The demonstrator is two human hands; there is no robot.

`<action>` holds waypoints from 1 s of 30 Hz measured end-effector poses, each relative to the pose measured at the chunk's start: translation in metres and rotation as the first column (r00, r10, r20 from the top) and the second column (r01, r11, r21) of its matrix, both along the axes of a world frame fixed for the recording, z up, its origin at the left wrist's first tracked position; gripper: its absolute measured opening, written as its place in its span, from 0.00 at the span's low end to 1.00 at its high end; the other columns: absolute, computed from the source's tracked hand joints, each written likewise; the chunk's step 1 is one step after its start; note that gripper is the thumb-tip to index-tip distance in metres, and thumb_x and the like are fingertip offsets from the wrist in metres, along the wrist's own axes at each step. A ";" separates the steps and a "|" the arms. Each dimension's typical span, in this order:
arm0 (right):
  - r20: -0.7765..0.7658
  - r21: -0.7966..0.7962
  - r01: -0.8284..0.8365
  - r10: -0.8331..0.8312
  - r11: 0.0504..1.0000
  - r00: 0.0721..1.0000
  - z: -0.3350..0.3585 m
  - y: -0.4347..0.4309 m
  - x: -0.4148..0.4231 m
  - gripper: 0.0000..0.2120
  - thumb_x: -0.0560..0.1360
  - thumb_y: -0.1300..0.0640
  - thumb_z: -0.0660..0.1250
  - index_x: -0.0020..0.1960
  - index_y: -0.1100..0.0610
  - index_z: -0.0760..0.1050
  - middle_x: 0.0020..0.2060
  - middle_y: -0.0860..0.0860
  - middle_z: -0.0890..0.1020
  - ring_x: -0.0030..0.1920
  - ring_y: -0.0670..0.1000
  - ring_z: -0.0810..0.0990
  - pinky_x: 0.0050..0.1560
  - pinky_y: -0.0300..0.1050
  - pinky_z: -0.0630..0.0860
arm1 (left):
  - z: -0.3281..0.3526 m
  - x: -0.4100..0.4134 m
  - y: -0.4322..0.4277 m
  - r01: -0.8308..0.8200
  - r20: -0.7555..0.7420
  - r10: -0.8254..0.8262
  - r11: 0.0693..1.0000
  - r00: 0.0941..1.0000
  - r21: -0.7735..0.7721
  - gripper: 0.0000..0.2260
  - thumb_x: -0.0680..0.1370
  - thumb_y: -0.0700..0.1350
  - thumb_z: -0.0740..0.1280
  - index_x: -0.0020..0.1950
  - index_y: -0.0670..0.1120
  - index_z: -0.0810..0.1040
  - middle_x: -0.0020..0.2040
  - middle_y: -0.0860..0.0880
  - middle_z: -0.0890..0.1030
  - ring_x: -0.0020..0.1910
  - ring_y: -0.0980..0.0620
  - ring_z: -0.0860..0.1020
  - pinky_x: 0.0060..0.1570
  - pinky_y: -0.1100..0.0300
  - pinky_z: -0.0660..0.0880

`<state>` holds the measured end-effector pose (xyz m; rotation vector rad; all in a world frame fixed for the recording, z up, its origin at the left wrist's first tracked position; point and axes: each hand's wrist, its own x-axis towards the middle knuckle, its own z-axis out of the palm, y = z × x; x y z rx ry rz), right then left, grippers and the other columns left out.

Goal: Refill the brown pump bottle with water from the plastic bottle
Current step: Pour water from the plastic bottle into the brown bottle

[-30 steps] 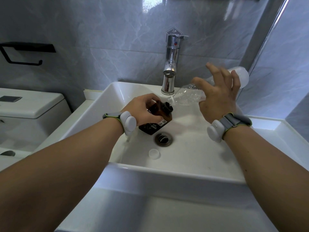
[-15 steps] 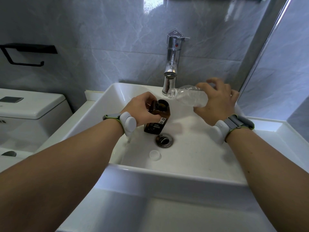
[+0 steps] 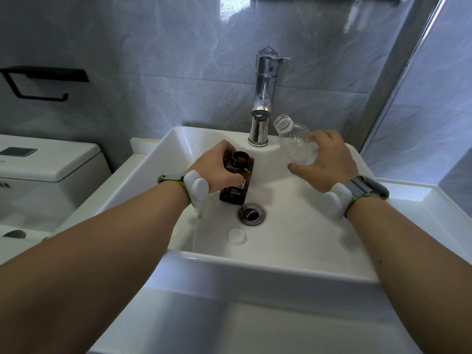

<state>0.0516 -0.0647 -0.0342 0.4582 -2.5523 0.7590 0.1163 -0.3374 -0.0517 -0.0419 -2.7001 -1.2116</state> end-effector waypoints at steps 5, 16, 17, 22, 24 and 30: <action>0.044 0.012 0.011 -0.012 1.000 0.999 0.002 0.000 0.001 0.31 0.66 0.41 0.78 0.63 0.52 0.73 0.61 0.52 0.74 0.51 0.51 0.72 0.51 0.49 0.73 | -0.003 -0.002 -0.001 0.022 0.002 -0.023 0.999 1.000 0.040 0.28 0.63 0.52 0.72 0.63 0.55 0.73 0.53 0.55 0.82 0.52 0.51 0.83 0.53 0.52 0.83; 0.107 -0.015 0.045 -0.044 0.999 0.993 0.002 0.000 0.006 0.32 0.67 0.40 0.78 0.64 0.52 0.73 0.61 0.51 0.73 0.52 0.52 0.72 0.53 0.52 0.76 | -0.001 0.001 0.001 -0.106 -0.058 0.110 0.992 0.992 0.074 0.34 0.63 0.51 0.73 0.66 0.47 0.66 0.61 0.47 0.71 0.57 0.47 0.71 0.51 0.60 0.71; 0.113 -0.016 0.049 -0.047 0.999 0.992 0.002 0.001 0.008 0.31 0.67 0.40 0.78 0.64 0.51 0.73 0.60 0.50 0.72 0.52 0.52 0.72 0.52 0.51 0.76 | 0.000 0.004 0.002 -0.128 -0.067 0.134 0.987 0.989 0.092 0.33 0.63 0.51 0.73 0.63 0.47 0.64 0.58 0.47 0.69 0.54 0.47 0.70 0.50 0.58 0.71; 0.143 -0.053 0.050 -0.042 0.997 0.989 0.003 0.002 0.014 0.31 0.66 0.40 0.78 0.62 0.52 0.73 0.57 0.49 0.70 0.52 0.53 0.73 0.52 0.52 0.76 | 0.007 0.022 0.002 -0.242 -0.119 0.256 0.963 0.959 0.117 0.18 0.65 0.53 0.70 0.47 0.49 0.65 0.39 0.51 0.69 0.35 0.50 0.65 0.35 0.55 0.66; 0.157 -0.059 0.066 -0.056 0.996 0.986 0.003 0.003 0.017 0.31 0.67 0.40 0.78 0.63 0.52 0.72 0.59 0.50 0.72 0.53 0.52 0.73 0.52 0.52 0.75 | 0.009 0.028 0.002 -0.220 -0.133 0.235 0.968 0.963 0.118 0.14 0.67 0.52 0.69 0.39 0.48 0.66 0.34 0.51 0.68 0.33 0.51 0.64 0.34 0.56 0.65; 0.176 -0.081 0.075 -0.060 0.994 0.983 0.003 0.008 0.023 0.32 0.66 0.40 0.78 0.64 0.52 0.72 0.63 0.52 0.74 0.54 0.51 0.72 0.55 0.52 0.76 | 0.003 0.040 0.006 0.043 0.313 -0.019 0.997 0.950 -0.071 0.12 0.64 0.56 0.72 0.31 0.48 0.83 0.24 0.53 0.74 0.22 0.54 0.68 0.25 0.67 0.67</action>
